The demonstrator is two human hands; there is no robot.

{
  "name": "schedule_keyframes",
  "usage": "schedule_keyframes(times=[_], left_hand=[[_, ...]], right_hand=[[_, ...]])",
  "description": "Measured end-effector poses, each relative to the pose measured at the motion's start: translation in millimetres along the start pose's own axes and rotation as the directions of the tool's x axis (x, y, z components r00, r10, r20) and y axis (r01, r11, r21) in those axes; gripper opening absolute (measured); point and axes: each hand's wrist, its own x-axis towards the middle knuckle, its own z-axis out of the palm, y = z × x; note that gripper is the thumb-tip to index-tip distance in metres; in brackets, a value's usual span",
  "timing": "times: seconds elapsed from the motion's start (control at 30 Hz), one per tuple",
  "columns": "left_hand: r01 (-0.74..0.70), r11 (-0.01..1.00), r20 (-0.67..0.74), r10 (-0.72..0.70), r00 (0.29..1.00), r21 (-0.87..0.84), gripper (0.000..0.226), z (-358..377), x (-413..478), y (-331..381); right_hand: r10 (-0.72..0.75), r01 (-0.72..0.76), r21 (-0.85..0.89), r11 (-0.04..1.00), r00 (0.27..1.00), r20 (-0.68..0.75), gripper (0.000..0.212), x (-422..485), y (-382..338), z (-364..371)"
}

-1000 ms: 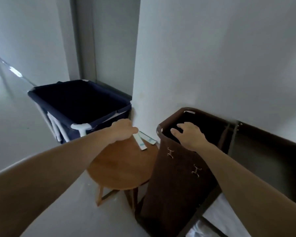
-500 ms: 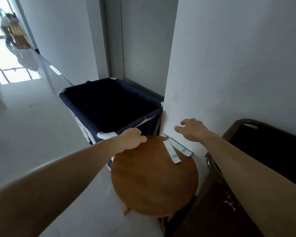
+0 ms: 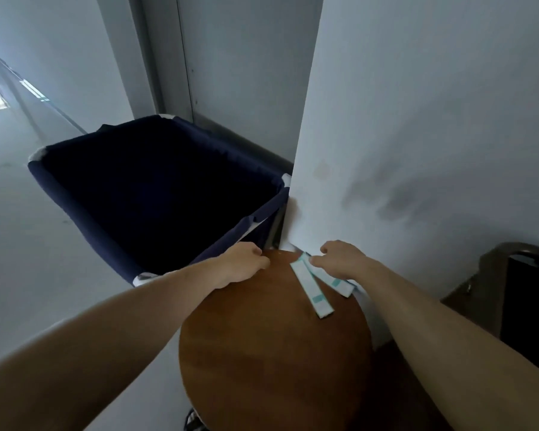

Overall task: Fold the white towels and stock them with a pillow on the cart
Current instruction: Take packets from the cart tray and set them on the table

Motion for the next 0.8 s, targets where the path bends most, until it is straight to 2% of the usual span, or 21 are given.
schedule_keyframes(times=[0.07,0.17,0.2,0.27,0.33,0.37,0.53,0.6,0.7,0.8], left_hand=[[-0.002,1.000,0.053,0.004,0.999,-0.022,0.007,-1,39,-6],[-0.034,0.999,0.132,0.029,0.991,0.032,0.032,2,89,-11],[-0.014,0.999,0.147,0.018,0.989,-0.029,0.034,4,103,-9],[-0.023,0.999,0.205,0.032,0.978,-0.046,0.032,13,129,-11],[0.071,0.991,0.251,-0.040,0.967,-0.114,0.021,34,154,-22],[0.063,0.995,0.258,-0.041,0.965,-0.077,0.017,46,162,-32],[0.252,0.966,0.381,-0.210,0.901,-0.065,0.012,110,200,-85],[0.301,0.951,0.387,-0.249,0.888,-0.077,0.008,132,216,-104],[0.357,0.931,0.369,-0.304,0.878,-0.081,0.014,158,238,-122],[0.381,0.920,0.362,-0.327,0.873,-0.088,0.016,182,260,-126]], right_hand=[[0.064,-0.064,0.023,0.998,0.998,0.003,0.055,28,0,8],[0.142,-0.143,0.041,0.989,0.990,0.024,0.050,61,2,27],[0.166,-0.167,0.051,0.985,0.986,0.032,0.051,70,3,37],[0.210,-0.214,0.076,0.974,0.976,0.067,0.052,84,9,60],[0.248,-0.261,0.100,0.960,0.960,0.130,0.052,94,19,89],[0.272,-0.291,0.111,0.950,0.949,0.161,0.052,99,26,104],[0.390,-0.436,0.168,0.884,0.887,0.248,0.057,136,62,172],[0.407,-0.447,0.181,0.876,0.886,0.220,0.056,157,76,189],[0.422,-0.430,0.193,0.882,0.903,0.081,0.047,192,99,207],[0.442,-0.436,0.222,0.872,0.897,0.022,0.047,223,118,219]])
